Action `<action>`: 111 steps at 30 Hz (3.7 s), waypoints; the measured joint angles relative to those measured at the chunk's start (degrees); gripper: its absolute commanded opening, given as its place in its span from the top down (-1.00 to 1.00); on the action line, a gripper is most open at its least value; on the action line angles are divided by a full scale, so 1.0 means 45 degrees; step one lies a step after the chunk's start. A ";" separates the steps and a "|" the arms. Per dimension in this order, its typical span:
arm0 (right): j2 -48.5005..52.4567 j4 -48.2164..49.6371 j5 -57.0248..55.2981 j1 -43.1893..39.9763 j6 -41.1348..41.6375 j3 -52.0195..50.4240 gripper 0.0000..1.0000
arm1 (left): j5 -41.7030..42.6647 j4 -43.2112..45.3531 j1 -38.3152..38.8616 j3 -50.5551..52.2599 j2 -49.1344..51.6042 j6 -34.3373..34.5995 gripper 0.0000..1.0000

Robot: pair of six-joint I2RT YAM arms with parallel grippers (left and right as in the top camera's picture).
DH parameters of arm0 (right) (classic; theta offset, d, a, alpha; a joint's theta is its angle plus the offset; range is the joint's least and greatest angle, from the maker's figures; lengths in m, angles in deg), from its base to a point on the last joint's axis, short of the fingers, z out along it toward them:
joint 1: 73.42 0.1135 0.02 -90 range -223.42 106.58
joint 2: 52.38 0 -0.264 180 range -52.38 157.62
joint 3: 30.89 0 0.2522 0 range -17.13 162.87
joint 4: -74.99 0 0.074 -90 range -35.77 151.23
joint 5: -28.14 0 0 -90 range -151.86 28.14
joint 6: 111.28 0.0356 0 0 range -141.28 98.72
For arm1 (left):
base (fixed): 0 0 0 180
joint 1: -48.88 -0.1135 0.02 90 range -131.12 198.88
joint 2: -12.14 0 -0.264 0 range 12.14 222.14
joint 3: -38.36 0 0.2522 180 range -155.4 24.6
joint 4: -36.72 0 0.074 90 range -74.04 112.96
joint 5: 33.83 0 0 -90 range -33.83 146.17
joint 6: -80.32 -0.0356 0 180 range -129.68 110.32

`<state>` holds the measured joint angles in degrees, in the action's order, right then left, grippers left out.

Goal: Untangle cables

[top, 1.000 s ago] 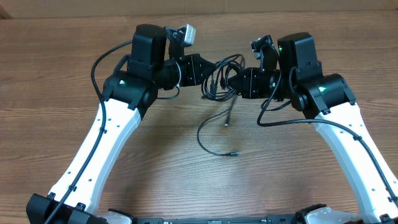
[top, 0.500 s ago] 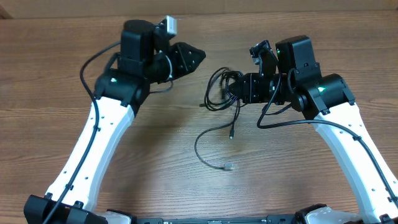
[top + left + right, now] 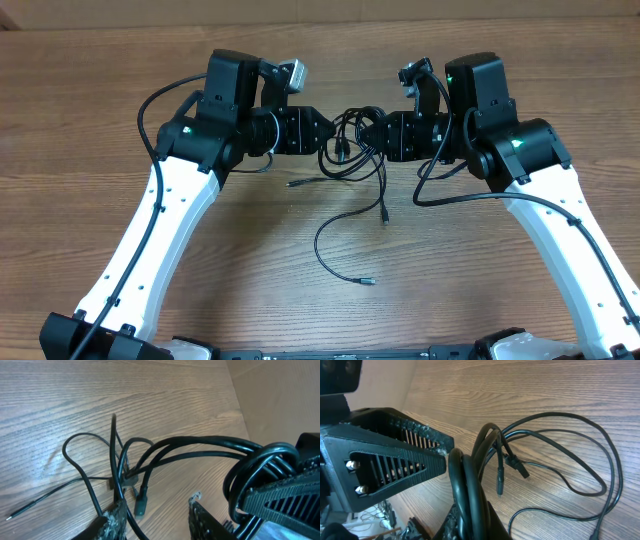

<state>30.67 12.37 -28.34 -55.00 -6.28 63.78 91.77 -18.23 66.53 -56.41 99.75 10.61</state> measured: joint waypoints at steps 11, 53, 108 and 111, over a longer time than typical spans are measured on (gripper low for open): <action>0.0000 0.0015 0.3585 0.0000 -0.2263 0.0000 0.93 | 0.0151 -0.0185 0.0000 0.0000 0.0000 -0.3133 -0.25; 0.0000 0.0199 0.4503 0.0097 -0.3716 0.0000 0.89 | -0.3774 0.2215 0.2132 0.0005 -0.1195 0.1039 0.92; 0.0029 0.1914 -0.1379 0.0165 0.9248 0.0000 0.92 | -0.1914 0.0194 0.2953 0.0000 -0.1209 -0.8286 -1.00; 0.0029 0.1914 -0.1020 0.0165 0.9282 -0.0005 0.92 | -0.2730 0.0471 0.3279 0.0000 -0.1209 -0.8519 -1.00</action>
<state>30.80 20.98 -32.93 -54.26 35.49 63.76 79.48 -16.11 81.28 -56.41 94.31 -27.73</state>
